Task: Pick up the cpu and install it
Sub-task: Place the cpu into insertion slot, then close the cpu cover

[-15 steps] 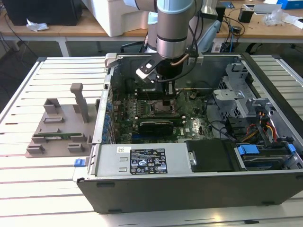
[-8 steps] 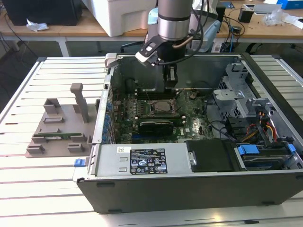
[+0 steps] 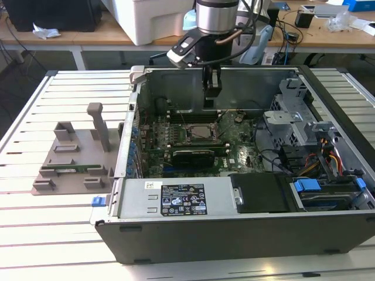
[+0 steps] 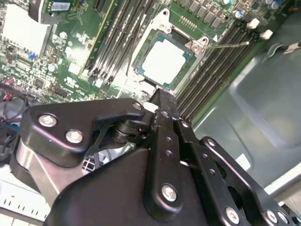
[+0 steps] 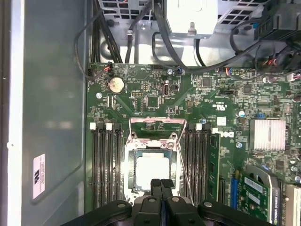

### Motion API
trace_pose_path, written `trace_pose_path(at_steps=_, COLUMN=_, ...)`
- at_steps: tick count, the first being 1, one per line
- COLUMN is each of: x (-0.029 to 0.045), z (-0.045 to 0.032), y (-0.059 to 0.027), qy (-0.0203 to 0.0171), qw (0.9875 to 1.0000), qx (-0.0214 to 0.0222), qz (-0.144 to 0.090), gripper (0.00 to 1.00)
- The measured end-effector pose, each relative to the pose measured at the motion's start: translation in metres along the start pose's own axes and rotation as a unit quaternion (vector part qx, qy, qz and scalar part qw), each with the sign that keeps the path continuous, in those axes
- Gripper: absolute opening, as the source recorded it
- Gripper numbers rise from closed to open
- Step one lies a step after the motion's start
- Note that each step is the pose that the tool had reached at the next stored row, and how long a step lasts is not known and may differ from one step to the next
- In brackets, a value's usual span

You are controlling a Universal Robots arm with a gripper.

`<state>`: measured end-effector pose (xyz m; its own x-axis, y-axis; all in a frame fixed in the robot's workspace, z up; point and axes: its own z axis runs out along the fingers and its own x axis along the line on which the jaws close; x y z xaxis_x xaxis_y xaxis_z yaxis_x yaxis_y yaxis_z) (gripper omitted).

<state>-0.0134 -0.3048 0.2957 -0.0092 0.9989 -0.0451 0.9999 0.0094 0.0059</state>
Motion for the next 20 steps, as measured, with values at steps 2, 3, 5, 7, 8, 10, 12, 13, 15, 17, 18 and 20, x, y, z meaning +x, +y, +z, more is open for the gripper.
trace_pose_path(at_steps=2, x=0.0000, z=-0.0003, y=0.0000, qy=0.0001, qw=1.0000, qx=0.0000, qz=0.000, gripper=0.11)
trace_pose_path(at_steps=3, x=0.0000, z=-0.0004, y=0.0000, qy=0.0001, qw=1.0000, qx=0.0000, qz=0.000, gripper=0.11)
trace_pose_path(at_steps=5, x=0.0000, z=-0.0005, y=0.0000, qy=0.0000, qw=1.0000, qx=0.0000, qz=0.000, gripper=0.11)
trace_pose_path(at_steps=7, x=0.0000, z=-0.0005, y=0.0000, qy=0.0000, qw=1.0000, qx=0.0000, qz=0.000, gripper=0.11)
trace_pose_path(at_steps=8, x=0.0000, z=-0.0005, y=0.0000, qy=0.0000, qw=1.0000, qx=0.0000, qz=0.000, gripper=0.11)
trace_pose_path(at_steps=10, x=0.0000, z=-0.0006, y=0.0000, qy=0.0000, qw=1.0000, qx=0.0000, qz=0.000, gripper=0.11)
trace_pose_path(at_steps=12, x=0.0000, z=-0.0006, y=0.0000, qy=0.0000, qw=1.0000, qx=0.0000, qz=0.000, gripper=0.11)
trace_pose_path(at_steps=13, x=0.0000, z=-0.0007, y=0.0000, qy=0.0000, qw=1.0000, qx=0.0000, qz=0.000, gripper=0.11)
trace_pose_path(at_steps=15, x=-0.0001, z=-0.0008, y=0.0019, qy=-0.0001, qw=1.0000, qx=0.0001, qz=0.000, gripper=0.11)
trace_pose_path(at_steps=17, x=-0.0002, z=-0.0006, y=0.0157, qy=0.0000, qw=1.0000, qx=0.0001, qz=0.000, gripper=0.11)
trace_pose_path(at_steps=18, x=-0.0002, z=-0.0005, y=0.0247, qy=0.0000, qw=1.0000, qx=0.0001, qz=0.000, gripper=0.11)
trace_pose_path(at_steps=20, x=-0.0003, z=-0.0004, y=0.0338, qy=0.0000, qw=1.0000, qx=0.0001, qz=0.000, gripper=0.11)
